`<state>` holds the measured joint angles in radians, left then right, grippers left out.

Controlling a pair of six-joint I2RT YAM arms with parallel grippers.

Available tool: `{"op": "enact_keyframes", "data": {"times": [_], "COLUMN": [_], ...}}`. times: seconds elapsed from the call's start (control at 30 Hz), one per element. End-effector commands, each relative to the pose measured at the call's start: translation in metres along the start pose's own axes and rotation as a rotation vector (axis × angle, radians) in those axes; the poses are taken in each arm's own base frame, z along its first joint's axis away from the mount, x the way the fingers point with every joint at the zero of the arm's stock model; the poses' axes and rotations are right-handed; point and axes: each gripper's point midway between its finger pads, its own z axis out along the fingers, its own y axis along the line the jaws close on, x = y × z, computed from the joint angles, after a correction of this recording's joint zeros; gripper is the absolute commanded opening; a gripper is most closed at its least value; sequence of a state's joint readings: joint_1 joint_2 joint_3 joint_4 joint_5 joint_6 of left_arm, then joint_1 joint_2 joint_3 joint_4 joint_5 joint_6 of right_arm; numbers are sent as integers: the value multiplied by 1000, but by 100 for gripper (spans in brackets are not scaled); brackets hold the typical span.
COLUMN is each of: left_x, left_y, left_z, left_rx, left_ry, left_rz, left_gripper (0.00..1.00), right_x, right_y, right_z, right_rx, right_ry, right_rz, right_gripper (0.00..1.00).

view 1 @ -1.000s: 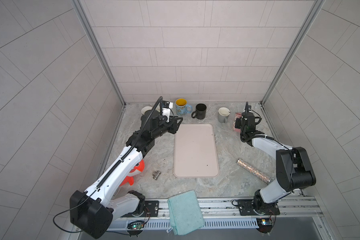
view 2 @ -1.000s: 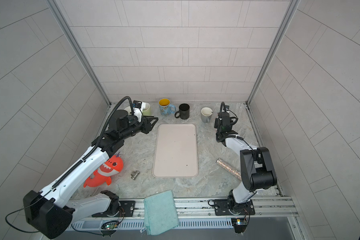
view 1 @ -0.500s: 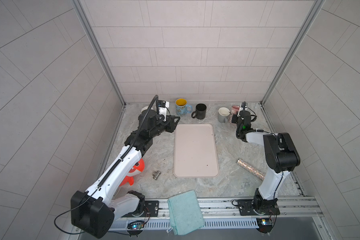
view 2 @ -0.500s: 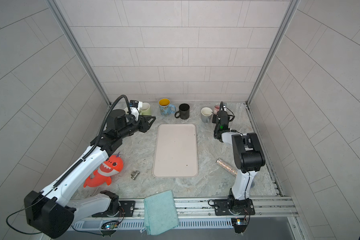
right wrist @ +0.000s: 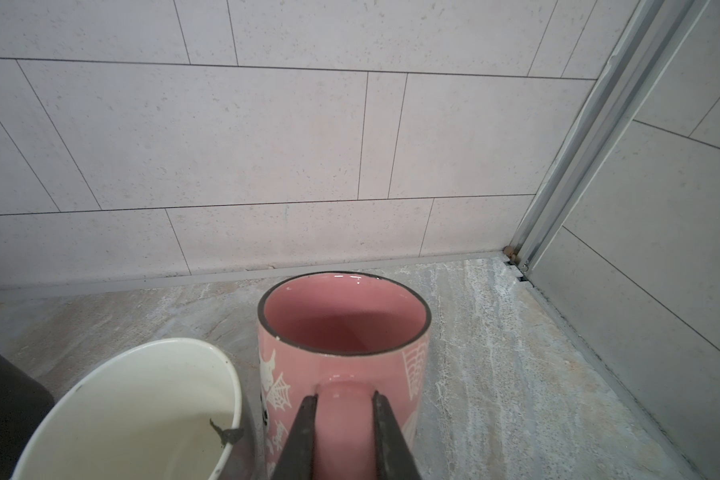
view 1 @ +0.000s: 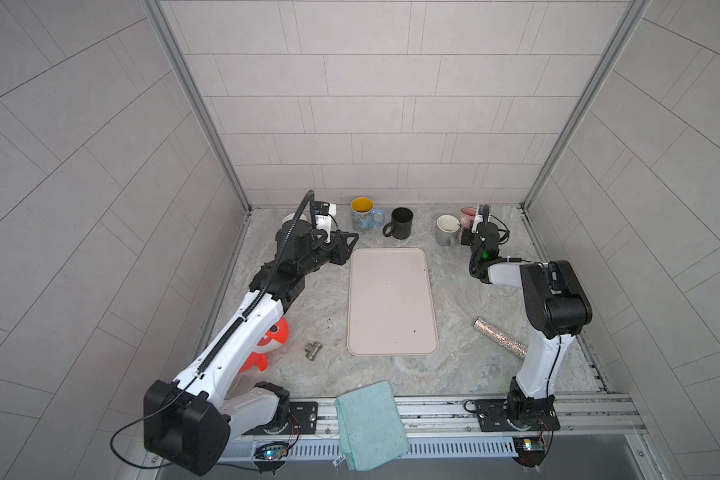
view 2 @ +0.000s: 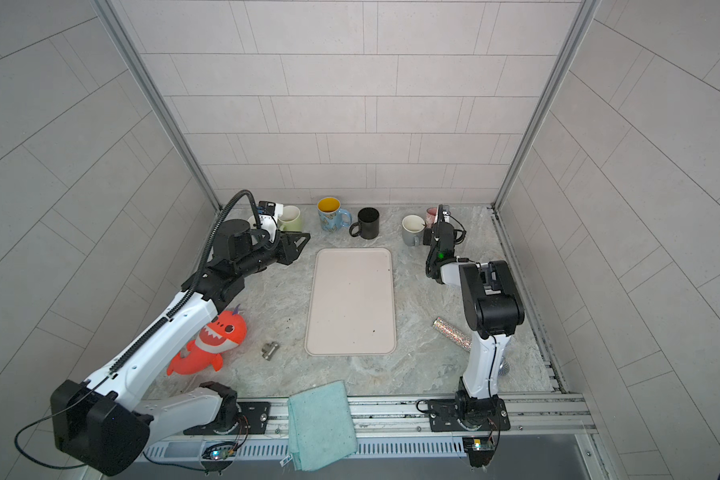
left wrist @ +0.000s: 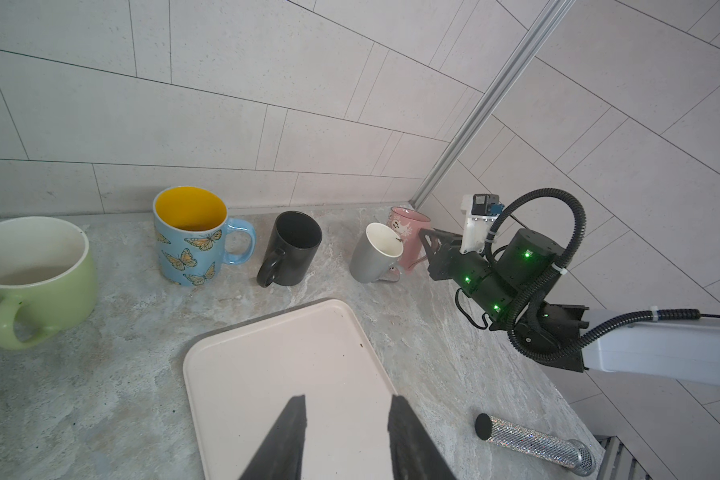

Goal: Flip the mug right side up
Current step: 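Lower the pink mug beside the grey mug and open the right gripper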

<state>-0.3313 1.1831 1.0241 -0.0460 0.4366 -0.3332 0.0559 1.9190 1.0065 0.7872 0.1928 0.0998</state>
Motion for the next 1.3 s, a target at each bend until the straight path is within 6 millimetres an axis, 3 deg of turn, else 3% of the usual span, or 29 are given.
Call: {"op": "enact_keyframes", "data": {"times": [0.0, 0.2, 0.47, 0.63, 1.27], "left_x": [-2, 0, 0, -1, 3], "left_y": [-1, -1, -3, -4, -6], "left_z": [2, 3, 3, 1, -9], "left_rx": [23, 31, 43, 49, 53], "left_ry": [-17, -13, -20, -28, -39], "left_rz": [-8, -13, -14, -18, -16], "left_gripper": [39, 39, 40, 41, 44], "right_x": [-3, 8, 16, 23, 39], "right_y": [-10, -12, -16, -20, -26], "right_z": [-4, -8, -14, -19, -37], "right_rx": [39, 39, 54, 66, 88], "right_ry": [-29, -9, 2, 13, 50], "right_rz": [-28, -19, -5, -4, -12], "right_gripper": [0, 0, 11, 12, 38]}}
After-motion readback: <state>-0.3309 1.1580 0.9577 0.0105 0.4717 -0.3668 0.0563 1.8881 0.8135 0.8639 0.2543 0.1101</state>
